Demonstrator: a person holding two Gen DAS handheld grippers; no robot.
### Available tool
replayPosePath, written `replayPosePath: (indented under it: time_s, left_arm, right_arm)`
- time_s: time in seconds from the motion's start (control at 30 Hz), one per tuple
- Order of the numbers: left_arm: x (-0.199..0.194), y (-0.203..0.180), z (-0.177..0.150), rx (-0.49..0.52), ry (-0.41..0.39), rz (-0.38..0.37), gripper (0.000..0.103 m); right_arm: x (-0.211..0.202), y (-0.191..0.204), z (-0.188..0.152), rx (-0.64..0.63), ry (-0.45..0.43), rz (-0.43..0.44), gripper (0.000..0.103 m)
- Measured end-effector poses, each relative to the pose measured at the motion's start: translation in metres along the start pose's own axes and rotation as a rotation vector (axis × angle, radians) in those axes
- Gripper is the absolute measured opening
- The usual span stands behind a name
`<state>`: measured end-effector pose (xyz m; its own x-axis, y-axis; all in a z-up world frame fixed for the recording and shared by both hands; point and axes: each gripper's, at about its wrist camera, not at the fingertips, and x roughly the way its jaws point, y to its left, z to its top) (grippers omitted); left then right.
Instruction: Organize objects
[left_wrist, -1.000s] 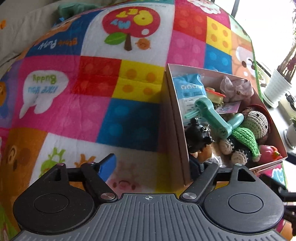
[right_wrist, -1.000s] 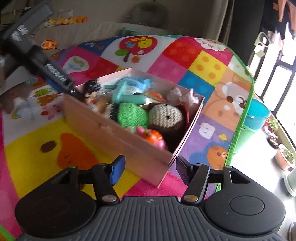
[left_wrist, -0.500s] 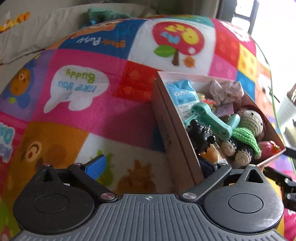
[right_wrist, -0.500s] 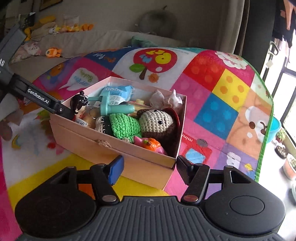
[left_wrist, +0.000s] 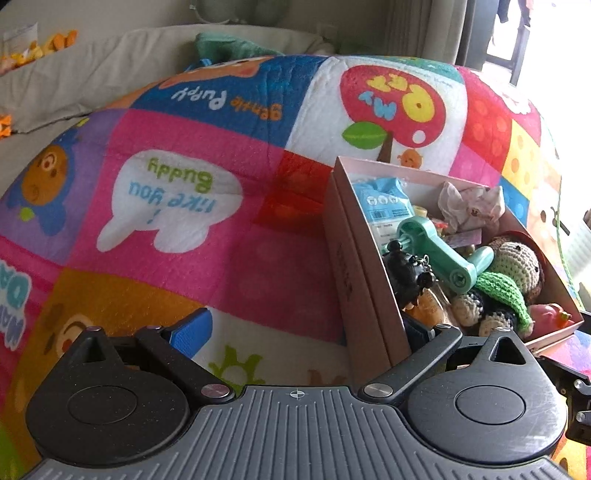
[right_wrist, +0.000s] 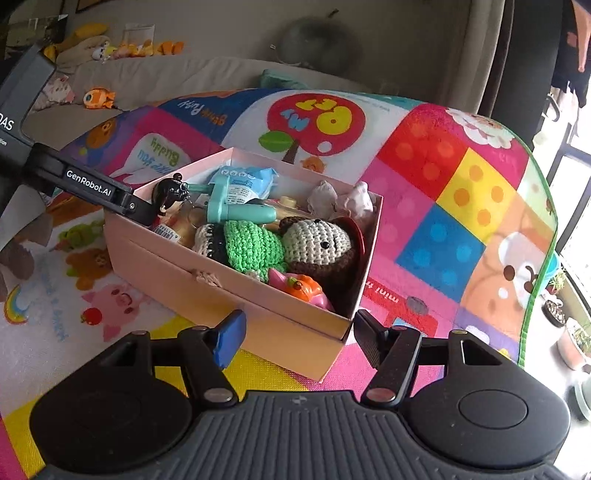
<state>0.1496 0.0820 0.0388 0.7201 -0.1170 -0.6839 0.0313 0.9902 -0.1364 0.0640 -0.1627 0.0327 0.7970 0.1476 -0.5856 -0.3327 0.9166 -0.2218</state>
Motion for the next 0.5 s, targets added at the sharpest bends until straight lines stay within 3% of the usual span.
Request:
replayPosePath:
  time_s: [0.37, 0.5]
  left_arm:
    - [0.001, -0.004, 0.003, 0.004, 0.011, 0.052, 0.101]
    - [-0.03, -0.007, -0.002, -0.004, -0.05, 0.055, 0.101]
  right_arm:
    - [0.006, 0.002, -0.01, 0.056, 0.006, -0.006, 0.069]
    - [-0.011, -0.005, -0.022, 0.115, 0.019, -0.018, 0.086]
